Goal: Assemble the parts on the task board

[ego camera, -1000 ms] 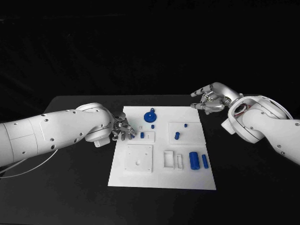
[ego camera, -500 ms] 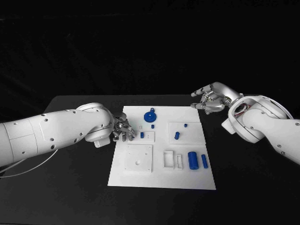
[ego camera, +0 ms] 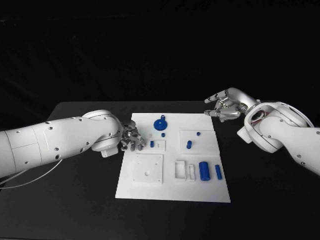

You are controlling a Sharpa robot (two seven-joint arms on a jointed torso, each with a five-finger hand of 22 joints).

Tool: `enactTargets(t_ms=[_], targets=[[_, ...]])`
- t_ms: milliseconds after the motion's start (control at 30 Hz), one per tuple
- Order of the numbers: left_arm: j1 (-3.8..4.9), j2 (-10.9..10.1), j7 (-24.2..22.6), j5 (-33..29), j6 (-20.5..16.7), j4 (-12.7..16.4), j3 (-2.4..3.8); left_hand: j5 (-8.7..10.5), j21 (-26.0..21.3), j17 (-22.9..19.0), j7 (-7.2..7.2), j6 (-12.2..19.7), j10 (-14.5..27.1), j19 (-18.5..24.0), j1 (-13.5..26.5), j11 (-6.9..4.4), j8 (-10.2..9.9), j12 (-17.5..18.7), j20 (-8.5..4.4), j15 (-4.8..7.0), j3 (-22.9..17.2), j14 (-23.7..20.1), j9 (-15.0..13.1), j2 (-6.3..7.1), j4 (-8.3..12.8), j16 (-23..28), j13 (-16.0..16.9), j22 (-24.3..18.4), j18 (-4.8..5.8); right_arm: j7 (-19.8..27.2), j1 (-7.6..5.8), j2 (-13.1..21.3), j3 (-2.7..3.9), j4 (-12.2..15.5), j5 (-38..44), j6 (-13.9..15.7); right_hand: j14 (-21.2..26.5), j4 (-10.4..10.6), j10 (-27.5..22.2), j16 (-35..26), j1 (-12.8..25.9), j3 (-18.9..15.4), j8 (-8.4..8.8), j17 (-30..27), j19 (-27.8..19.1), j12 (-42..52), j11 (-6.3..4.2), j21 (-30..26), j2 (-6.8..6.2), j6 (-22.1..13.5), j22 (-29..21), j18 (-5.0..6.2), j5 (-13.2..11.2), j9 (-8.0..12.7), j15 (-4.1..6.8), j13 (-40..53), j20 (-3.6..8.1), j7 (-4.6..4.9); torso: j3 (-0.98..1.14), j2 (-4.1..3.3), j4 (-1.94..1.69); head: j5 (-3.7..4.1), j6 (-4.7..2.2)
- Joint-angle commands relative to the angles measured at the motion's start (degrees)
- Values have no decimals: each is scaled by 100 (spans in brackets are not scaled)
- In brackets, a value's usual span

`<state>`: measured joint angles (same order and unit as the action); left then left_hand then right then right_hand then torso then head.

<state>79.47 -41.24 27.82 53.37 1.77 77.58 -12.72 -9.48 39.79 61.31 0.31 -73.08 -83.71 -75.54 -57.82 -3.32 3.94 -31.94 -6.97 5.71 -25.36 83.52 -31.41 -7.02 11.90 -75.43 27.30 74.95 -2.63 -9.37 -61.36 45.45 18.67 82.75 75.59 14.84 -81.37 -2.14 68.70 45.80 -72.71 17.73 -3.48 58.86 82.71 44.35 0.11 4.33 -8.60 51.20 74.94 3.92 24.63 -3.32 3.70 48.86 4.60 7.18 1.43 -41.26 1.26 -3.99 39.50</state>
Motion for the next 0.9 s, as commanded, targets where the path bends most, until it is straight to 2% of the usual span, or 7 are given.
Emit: enactTargets(t_ms=[33,133,233,367,767,900], targets=[[-10,0,57,75,37,-6,-13,-24,-25,6,-10,21,-29,15,-60,10,-20,17,34,1,-134,11,5,-12,93,-28,5,198,-43,43,4,2,2,9,11,-55,-11,-1,-27,8,44,15,19,7,-26,16,-18,-7,13,15,33,64,-17,2,15,6,22,-7,1,0,1,4,-6],[-10,2,46,64,24,0,-13,-12,-24,12,-12,13,-37,15,-53,12,-20,16,35,0,-125,12,18,2,93,-33,6,198,-42,44,4,2,2,9,11,-55,-11,-1,-27,8,44,15,19,7,-26,16,-18,-7,13,15,33,64,-17,2,15,6,22,-7,1,-2,2,7,-2],[-11,2,38,51,22,4,-14,79,-34,12,-13,3,-48,18,-95,15,-23,21,39,-3,-58,12,62,27,60,-35,10,195,-43,44,4,3,2,8,11,-53,-11,-1,-27,8,44,15,19,7,-26,16,-18,-7,13,15,33,64,-17,2,15,6,22,-7,1,-3,0,16,0],[-11,-1,34,44,41,12,-14,89,-36,17,-14,-10,-55,21,-171,18,-22,36,45,-6,2,12,114,72,23,-39,12,196,-45,45,4,4,2,6,11,-52,-11,-1,-27,8,44,15,19,7,-26,16,-18,-7,13,15,33,64,-17,2,15,6,22,-7,-3,-1,0,15,-2],[-11,-17,37,41,63,35,-15,3,-39,26,-13,-24,-69,21,-183,15,-22,51,46,-6,-22,13,155,79,19,-45,10,195,-47,42,5,8,2,5,11,-54,-10,1,-26,7,55,15,20,7,-24,17,-18,-7,12,13,37,64,-10,2,14,7,22,-7,-8,-1,-3,11,0],[-11,-14,18,41,12,30,-15,68,-37,19,-14,-23,-74,20,-180,16,-23,53,46,-6,-14,12,165,83,13,-41,13,195,-46,42,5,9,2,3,11,-55,-10,1,-26,7,55,15,20,7,-24,17,-18,-7,12,13,37,64,-10,2,14,7,22,-7,-9,0,-3,9,-3]])
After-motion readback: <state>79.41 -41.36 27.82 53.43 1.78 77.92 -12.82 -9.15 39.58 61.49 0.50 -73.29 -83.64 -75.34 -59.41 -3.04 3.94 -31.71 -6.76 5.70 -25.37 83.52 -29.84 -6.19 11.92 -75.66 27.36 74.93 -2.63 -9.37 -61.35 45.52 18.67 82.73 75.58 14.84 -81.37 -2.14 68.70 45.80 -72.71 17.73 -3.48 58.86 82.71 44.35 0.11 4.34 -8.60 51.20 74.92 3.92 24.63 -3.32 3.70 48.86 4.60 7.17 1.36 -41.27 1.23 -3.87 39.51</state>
